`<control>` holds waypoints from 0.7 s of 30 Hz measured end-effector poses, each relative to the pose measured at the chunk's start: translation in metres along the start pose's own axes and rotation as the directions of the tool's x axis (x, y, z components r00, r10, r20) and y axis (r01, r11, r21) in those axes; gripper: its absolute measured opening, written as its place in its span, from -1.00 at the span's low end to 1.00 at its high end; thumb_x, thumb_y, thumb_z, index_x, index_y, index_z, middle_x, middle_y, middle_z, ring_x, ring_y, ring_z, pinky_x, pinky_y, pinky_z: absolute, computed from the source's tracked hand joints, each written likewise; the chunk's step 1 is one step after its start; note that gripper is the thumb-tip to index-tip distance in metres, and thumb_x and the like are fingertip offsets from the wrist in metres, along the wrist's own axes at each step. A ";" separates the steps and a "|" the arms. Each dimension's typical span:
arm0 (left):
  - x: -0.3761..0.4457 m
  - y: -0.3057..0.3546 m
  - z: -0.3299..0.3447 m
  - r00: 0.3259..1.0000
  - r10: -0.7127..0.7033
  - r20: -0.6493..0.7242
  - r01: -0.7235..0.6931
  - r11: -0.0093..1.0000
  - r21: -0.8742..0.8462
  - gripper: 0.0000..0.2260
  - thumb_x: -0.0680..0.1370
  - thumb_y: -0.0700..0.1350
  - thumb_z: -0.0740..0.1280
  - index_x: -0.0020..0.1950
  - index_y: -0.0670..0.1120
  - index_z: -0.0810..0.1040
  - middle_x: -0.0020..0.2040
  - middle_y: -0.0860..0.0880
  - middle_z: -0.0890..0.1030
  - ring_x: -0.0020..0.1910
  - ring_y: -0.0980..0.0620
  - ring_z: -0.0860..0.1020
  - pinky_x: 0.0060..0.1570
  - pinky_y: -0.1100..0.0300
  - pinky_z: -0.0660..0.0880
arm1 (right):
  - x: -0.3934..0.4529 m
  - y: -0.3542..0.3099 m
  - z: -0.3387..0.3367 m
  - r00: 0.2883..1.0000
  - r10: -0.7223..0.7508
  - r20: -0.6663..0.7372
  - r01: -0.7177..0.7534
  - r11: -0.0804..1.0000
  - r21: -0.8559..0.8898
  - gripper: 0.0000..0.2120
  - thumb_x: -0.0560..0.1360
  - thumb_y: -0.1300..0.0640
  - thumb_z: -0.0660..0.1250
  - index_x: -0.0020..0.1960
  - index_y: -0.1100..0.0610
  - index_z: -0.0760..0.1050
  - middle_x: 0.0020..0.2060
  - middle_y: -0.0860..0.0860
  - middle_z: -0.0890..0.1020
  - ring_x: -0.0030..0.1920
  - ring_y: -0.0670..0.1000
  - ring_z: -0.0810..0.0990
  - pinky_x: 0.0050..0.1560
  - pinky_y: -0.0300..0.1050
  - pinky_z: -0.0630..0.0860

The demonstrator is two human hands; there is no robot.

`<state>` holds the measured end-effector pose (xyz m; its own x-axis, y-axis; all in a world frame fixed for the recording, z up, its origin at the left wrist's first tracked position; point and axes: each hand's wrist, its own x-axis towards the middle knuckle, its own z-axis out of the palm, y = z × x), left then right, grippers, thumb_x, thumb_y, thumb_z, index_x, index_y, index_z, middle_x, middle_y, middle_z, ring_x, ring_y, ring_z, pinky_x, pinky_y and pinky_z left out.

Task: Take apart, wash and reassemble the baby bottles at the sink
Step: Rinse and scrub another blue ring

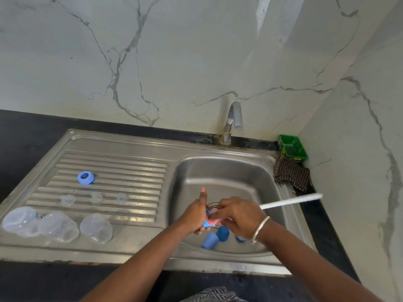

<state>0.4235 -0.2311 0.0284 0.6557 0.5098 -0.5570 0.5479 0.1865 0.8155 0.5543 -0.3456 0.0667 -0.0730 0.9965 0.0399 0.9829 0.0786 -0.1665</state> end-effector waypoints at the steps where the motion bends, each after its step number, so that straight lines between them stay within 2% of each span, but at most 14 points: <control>1: 0.000 0.001 0.004 1.000 -0.005 0.013 0.005 1.000 0.022 -0.24 0.55 0.40 -0.24 -0.13 -0.17 0.48 -0.41 -0.12 0.56 -0.61 0.09 0.35 -0.58 0.29 0.29 | -0.002 0.004 -0.001 0.995 -0.061 -0.074 0.051 0.990 -0.130 -0.72 0.45 -0.01 0.38 0.13 -0.28 0.55 -0.23 -0.13 0.54 -0.28 0.00 0.52 -0.41 -0.15 0.46; 3: 0.000 0.006 0.007 1.000 0.026 0.009 -0.027 0.999 0.023 -0.24 0.55 0.41 -0.24 -0.16 -0.16 0.49 -0.38 -0.13 0.58 -0.59 0.08 0.36 -0.57 0.28 0.29 | -0.001 0.005 -0.001 0.966 -0.137 -0.220 0.072 0.956 -0.283 -0.75 0.47 0.08 0.40 0.05 -0.24 0.56 -0.29 -0.12 0.49 -0.34 -0.01 0.44 -0.49 -0.14 0.41; 5: -0.002 0.013 0.007 0.997 0.071 -0.025 -0.071 0.997 0.022 -0.26 0.51 0.44 -0.22 -0.24 -0.11 0.46 -0.35 -0.14 0.59 -0.56 0.06 0.39 -0.55 0.27 0.32 | 0.000 0.003 0.004 0.918 -0.183 -0.352 0.046 0.930 -0.364 -0.77 0.48 0.17 0.37 -0.03 -0.17 0.57 -0.31 -0.11 0.47 -0.36 -0.01 0.39 -0.50 -0.11 0.38; 8: -0.001 0.016 0.006 0.971 0.209 -0.119 -0.198 0.975 0.104 -0.27 0.48 0.45 -0.22 -0.36 -0.07 0.46 -0.41 -0.03 0.58 -0.45 0.06 0.53 -0.38 0.17 0.52 | 0.000 -0.003 0.012 0.886 -0.170 -0.432 -0.028 0.910 -0.414 -0.81 0.43 0.20 0.40 -0.13 -0.10 0.56 -0.34 -0.09 0.45 -0.39 0.00 0.38 -0.54 -0.12 0.32; 10: 0.000 0.013 0.007 0.924 0.331 -0.191 -0.294 0.935 0.199 -0.22 0.48 0.47 -0.25 -0.43 -0.07 0.47 -0.46 -0.03 0.58 -0.38 0.03 0.60 -0.18 0.05 0.60 | -0.001 -0.009 0.016 0.905 -0.109 -0.411 -0.068 0.917 -0.394 -0.85 0.39 0.17 0.41 -0.15 -0.08 0.57 -0.36 -0.09 0.46 -0.40 0.01 0.41 -0.56 -0.14 0.30; 11: 0.001 0.012 0.007 0.896 0.384 -0.221 -0.330 0.911 0.247 -0.19 0.47 0.49 -0.26 -0.45 -0.07 0.48 -0.47 -0.04 0.58 -0.37 0.03 0.61 -0.16 0.03 0.60 | -0.002 -0.013 0.015 0.923 -0.042 -0.384 -0.100 0.934 -0.343 -0.89 0.39 0.13 0.40 -0.15 -0.08 0.57 -0.36 -0.09 0.47 -0.40 0.01 0.44 -0.56 -0.15 0.32; 13: 0.002 0.010 0.007 0.845 0.479 -0.237 -0.387 0.855 0.346 -0.15 0.47 0.49 -0.30 -0.46 -0.08 0.50 -0.49 -0.04 0.57 -0.40 0.07 0.59 -0.22 0.06 0.56 | -0.002 -0.020 0.010 0.940 0.175 -0.292 -0.223 0.965 -0.140 -0.91 0.43 0.01 0.29 -0.13 -0.09 0.57 -0.32 -0.09 0.51 -0.35 0.02 0.52 -0.48 -0.10 0.42; 15: 0.000 0.009 0.006 0.786 0.581 -0.214 -0.428 0.759 0.491 -0.18 0.50 0.48 -0.29 -0.47 -0.05 0.46 -0.51 0.01 0.53 -0.44 0.08 0.53 -0.28 0.13 0.45 | 0.001 -0.029 0.002 0.904 0.426 -0.047 -0.412 0.894 0.176 -0.84 0.44 -0.03 0.23 -0.13 -0.03 0.56 -0.33 -0.07 0.55 -0.31 -0.01 0.53 -0.30 -0.07 0.47; 16: 0.000 0.008 0.004 0.750 0.631 -0.197 -0.447 0.703 0.553 -0.21 0.51 0.47 -0.29 -0.46 -0.04 0.44 -0.50 0.02 0.53 -0.43 0.06 0.52 -0.28 0.14 0.42 | 0.004 -0.033 -0.001 0.869 0.490 0.072 -0.474 0.781 0.406 -0.87 0.43 0.02 0.27 -0.20 0.04 0.55 -0.40 -0.06 0.53 -0.36 -0.03 0.49 -0.30 -0.09 0.45; 18: -0.002 0.003 0.000 0.692 0.703 -0.166 -0.495 0.629 0.600 -0.25 0.53 0.46 -0.26 -0.39 0.00 0.47 -0.43 0.01 0.59 -0.38 0.04 0.55 -0.29 0.14 0.45 | 0.010 -0.039 -0.007 0.810 0.533 0.244 -0.490 0.387 0.781 -0.89 0.41 0.19 0.36 -0.27 0.18 0.58 -0.51 -0.02 0.48 -0.52 -0.08 0.38 -0.43 -0.18 0.33; 20: 0.000 0.000 -0.004 0.661 0.736 -0.146 -0.519 0.589 0.619 -0.25 0.54 0.45 -0.27 -0.33 0.00 0.50 -0.39 -0.02 0.60 -0.36 0.00 0.56 -0.32 0.18 0.44 | 0.014 -0.038 -0.012 0.737 0.540 0.408 -0.475 -0.016 0.880 -0.91 0.47 0.28 0.35 -0.17 0.29 0.59 -0.45 0.12 0.51 -0.59 -0.04 0.32 -0.55 -0.31 0.18; 21: 0.001 -0.001 -0.004 0.652 0.745 -0.141 -0.523 0.576 0.628 -0.26 0.55 0.44 -0.27 -0.31 -0.02 0.48 -0.38 -0.03 0.58 -0.35 -0.02 0.55 -0.32 0.15 0.45 | 0.015 -0.037 -0.014 0.700 0.535 0.474 -0.474 -0.148 0.868 -0.91 0.51 0.27 0.33 -0.14 0.26 0.58 -0.40 0.16 0.52 -0.60 -0.02 0.30 -0.55 -0.36 0.13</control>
<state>0.4216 -0.2278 0.0279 0.7622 0.5898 0.2669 0.2994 -0.6867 0.6625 0.5194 -0.3336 0.0869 0.3944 0.7523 -0.5278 -0.2577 -0.4607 -0.8493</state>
